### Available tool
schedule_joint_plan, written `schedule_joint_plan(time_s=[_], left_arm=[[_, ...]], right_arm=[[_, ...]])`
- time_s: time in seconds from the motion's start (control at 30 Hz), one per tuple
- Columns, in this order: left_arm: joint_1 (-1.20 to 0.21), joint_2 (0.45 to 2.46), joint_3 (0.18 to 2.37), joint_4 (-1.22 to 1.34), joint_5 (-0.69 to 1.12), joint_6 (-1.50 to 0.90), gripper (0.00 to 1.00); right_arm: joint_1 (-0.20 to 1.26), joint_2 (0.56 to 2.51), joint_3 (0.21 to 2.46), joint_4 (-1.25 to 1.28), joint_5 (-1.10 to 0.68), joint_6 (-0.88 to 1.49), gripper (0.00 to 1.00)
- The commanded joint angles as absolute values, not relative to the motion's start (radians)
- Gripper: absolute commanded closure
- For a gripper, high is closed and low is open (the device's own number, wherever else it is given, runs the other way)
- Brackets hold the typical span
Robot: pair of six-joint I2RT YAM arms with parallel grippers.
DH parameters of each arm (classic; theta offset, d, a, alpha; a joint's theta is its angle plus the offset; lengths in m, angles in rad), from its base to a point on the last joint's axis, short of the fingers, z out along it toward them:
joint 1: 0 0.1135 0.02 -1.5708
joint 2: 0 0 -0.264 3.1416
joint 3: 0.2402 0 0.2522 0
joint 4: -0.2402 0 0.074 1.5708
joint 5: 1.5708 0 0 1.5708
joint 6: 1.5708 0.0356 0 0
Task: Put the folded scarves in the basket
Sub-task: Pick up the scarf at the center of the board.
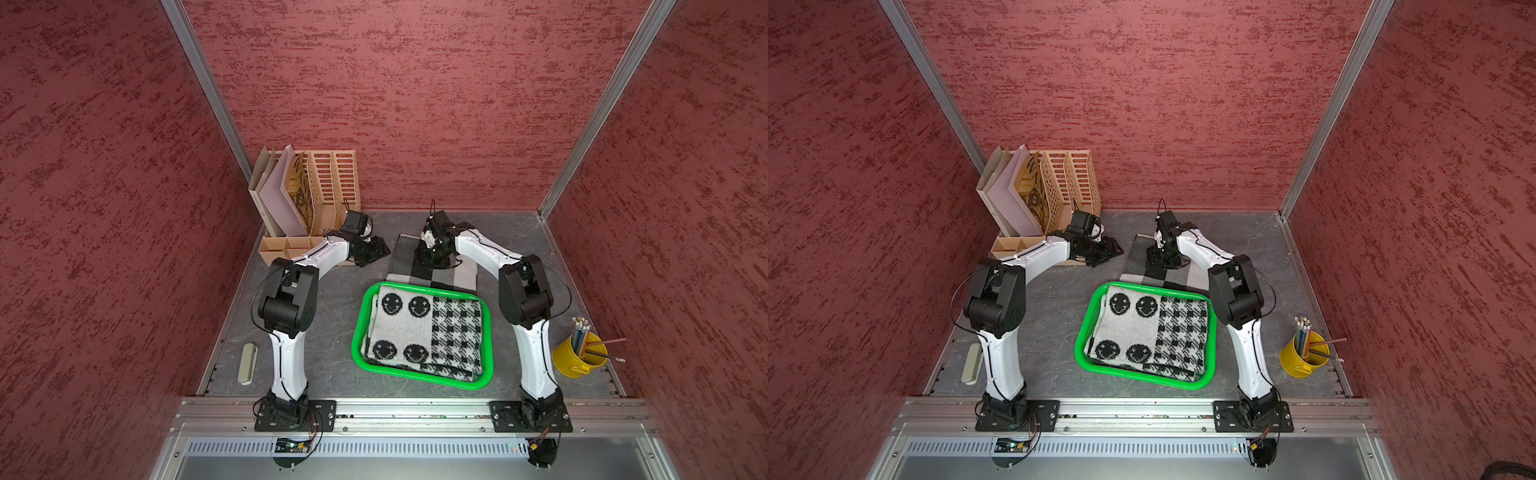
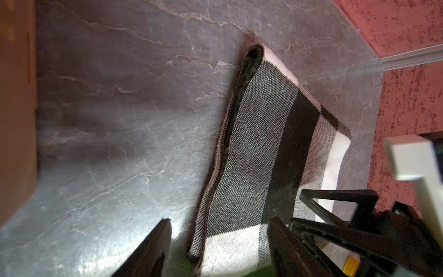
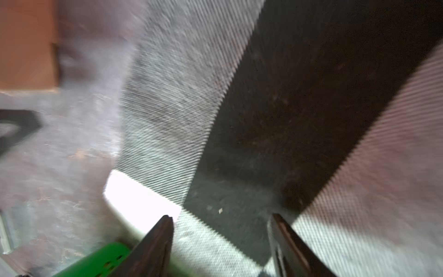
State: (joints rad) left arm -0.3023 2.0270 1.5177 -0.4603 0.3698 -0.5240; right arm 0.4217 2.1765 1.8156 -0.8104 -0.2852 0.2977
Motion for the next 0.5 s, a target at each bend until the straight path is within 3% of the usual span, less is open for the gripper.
schedule_joint_plan(time_s=[0.0, 0.3, 0.47], left_arm=[[-0.307, 2.059, 1.572, -0.47, 0.407, -0.472, 0.32], [-0.311, 2.189, 1.707, -0.521, 0.464, -0.38, 0.29], [-0.314, 2.257, 1.789, -0.572, 0.488, -0.346, 0.29]], right_arm=[[0.406, 2.035, 1.78, -0.757, -0.245, 0.323, 0.26], [0.207, 1.751, 1.448, -0.589, -0.238, 0.464, 0.16], [0.05, 1.676, 1.276, -0.507, -0.332, 0.524, 0.15]])
